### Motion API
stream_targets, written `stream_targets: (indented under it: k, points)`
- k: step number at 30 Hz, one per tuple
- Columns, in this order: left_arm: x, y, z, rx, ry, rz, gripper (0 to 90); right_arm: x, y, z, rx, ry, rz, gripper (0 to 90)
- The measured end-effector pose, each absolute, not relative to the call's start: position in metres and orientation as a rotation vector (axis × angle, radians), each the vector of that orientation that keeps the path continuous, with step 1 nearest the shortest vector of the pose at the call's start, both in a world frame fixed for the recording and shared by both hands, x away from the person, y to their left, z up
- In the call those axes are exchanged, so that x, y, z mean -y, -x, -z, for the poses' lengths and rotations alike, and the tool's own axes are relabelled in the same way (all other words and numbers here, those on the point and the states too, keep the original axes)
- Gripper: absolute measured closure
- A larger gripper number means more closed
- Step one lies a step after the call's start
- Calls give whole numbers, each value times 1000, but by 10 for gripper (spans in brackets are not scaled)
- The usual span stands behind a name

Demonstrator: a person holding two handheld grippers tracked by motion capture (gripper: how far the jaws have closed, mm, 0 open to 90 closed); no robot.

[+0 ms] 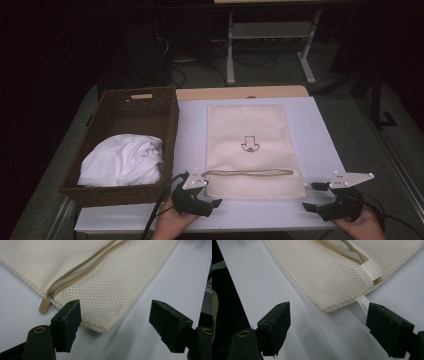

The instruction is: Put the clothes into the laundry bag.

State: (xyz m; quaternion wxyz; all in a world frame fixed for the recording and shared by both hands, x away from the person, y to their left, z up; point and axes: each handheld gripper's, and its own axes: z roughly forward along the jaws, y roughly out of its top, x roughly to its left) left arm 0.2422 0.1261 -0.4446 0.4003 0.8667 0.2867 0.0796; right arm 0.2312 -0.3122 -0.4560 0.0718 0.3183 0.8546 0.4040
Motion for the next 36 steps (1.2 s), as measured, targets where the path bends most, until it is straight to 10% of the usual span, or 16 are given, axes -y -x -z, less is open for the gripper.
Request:
stream_targets:
  k: [36]
  points:
    - [-128,-235,438,-691,-2201,-266,251,215,-315,380,-2707,-603,-1149,238]
